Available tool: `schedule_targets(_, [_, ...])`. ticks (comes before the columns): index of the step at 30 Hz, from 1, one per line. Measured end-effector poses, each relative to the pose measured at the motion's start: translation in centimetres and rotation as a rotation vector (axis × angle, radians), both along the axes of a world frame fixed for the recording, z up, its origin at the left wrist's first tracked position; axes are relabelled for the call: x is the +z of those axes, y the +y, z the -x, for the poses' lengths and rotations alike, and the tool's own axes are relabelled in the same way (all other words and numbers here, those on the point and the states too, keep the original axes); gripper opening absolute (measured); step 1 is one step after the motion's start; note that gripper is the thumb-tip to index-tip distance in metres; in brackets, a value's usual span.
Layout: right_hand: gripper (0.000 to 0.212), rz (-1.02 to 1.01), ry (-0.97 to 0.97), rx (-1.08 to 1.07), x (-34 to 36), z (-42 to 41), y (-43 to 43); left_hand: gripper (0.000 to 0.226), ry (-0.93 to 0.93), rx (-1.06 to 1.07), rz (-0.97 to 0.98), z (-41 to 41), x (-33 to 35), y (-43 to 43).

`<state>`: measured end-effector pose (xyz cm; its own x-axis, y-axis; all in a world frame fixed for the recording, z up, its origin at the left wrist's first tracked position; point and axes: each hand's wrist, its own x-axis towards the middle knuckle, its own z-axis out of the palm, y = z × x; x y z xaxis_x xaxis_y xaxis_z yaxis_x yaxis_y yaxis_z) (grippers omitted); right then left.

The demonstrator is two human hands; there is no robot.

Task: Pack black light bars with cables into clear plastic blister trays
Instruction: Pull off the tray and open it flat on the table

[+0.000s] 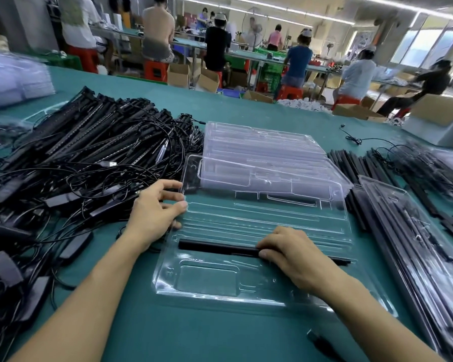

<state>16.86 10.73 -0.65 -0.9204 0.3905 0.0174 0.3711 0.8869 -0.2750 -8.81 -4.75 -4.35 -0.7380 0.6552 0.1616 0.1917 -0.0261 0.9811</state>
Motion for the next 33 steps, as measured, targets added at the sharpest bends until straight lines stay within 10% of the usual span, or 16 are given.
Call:
schedule_targets(24, [0.017,-0.126,0.215,-0.047,-1.1,0.9,0.6,0.036,0.005,0.028,0.015,-0.7,0.6,-0.2])
schedule_targets(33, [0.03,0.036,0.303,-0.121,-1.6,0.7,0.8,0.074,0.215,-0.135,0.231,-0.9,1.0,-0.8])
